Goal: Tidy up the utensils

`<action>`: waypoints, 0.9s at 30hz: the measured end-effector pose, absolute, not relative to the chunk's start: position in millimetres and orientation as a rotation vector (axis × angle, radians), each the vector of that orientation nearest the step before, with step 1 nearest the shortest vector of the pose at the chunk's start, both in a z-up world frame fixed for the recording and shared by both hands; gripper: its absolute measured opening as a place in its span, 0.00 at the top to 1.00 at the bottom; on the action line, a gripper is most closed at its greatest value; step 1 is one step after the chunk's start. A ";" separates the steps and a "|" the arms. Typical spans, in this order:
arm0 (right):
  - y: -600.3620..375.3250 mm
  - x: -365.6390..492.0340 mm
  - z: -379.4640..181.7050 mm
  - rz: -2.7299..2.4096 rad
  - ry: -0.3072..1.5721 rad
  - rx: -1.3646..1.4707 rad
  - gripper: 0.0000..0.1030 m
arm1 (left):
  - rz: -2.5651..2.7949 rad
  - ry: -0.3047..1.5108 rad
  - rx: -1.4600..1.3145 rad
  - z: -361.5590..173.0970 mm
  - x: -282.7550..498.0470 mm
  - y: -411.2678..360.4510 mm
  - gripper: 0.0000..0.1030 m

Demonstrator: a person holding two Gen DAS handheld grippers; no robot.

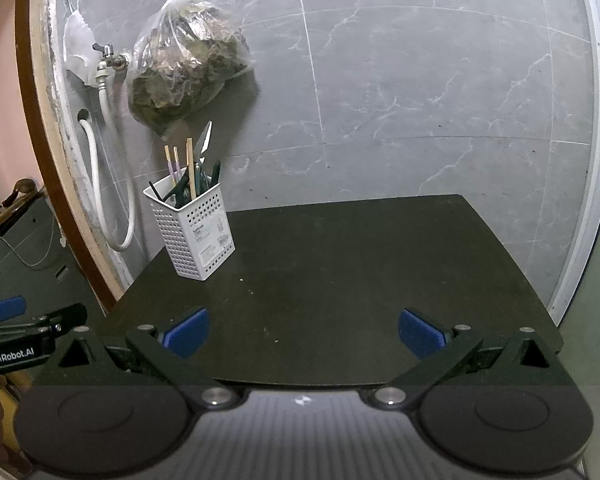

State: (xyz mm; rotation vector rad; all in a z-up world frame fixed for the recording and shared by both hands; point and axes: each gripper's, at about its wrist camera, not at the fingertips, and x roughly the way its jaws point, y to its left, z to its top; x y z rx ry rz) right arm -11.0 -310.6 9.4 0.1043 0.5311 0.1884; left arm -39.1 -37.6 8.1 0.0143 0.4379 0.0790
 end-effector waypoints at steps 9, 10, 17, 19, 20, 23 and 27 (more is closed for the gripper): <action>-309.0 -14.2 9.7 0.201 0.531 0.100 0.00 | 0.094 0.441 0.009 7.2 -43.8 -37.7 0.01; -308.8 -14.1 9.7 0.201 0.531 0.099 0.00 | 0.095 0.441 0.009 7.0 -44.5 -37.3 0.01; -308.0 -14.0 10.4 0.203 0.531 0.098 0.00 | 0.097 0.440 0.007 7.5 -44.1 -36.2 0.01; -307.6 -13.3 10.2 0.206 0.532 0.097 0.00 | 0.099 0.441 0.006 7.1 -43.5 -35.9 0.01; -307.1 -13.2 10.3 0.207 0.531 0.097 0.00 | 0.101 0.442 0.005 6.9 -43.3 -35.5 0.01; -305.3 -11.0 10.1 0.210 0.531 0.094 0.00 | 0.104 0.442 0.003 7.0 -41.8 -34.9 0.01; -305.2 -10.8 10.1 0.210 0.531 0.094 0.00 | 0.103 0.442 0.003 6.7 -41.3 -34.4 0.01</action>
